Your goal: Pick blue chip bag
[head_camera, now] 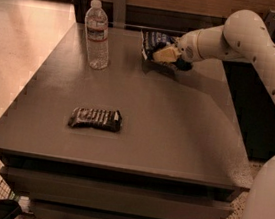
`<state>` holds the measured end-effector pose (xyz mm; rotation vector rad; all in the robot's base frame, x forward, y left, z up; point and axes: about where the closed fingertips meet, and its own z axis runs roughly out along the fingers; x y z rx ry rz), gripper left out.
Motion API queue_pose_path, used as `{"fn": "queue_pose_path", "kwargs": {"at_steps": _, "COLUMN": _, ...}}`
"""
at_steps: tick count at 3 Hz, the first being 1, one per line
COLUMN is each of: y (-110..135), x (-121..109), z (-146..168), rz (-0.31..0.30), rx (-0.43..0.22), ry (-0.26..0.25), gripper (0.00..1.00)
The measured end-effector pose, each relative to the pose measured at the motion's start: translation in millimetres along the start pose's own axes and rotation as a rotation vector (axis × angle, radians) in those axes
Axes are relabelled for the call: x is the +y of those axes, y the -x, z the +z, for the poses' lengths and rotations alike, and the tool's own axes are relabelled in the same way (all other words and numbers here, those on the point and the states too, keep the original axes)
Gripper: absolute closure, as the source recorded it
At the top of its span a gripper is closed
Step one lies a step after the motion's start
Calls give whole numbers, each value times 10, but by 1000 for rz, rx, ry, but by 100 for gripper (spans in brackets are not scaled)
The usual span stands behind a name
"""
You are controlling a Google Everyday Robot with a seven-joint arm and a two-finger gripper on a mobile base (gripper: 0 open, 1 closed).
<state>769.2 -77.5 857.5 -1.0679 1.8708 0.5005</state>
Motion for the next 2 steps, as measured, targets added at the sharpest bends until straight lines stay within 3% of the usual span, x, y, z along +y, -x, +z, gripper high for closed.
{"fn": "queue_pose_path", "kwargs": {"at_steps": 2, "y": 667, "x": 110, "z": -712, "rz": -87, "rx": 57, "ry": -149, "gripper": 100}}
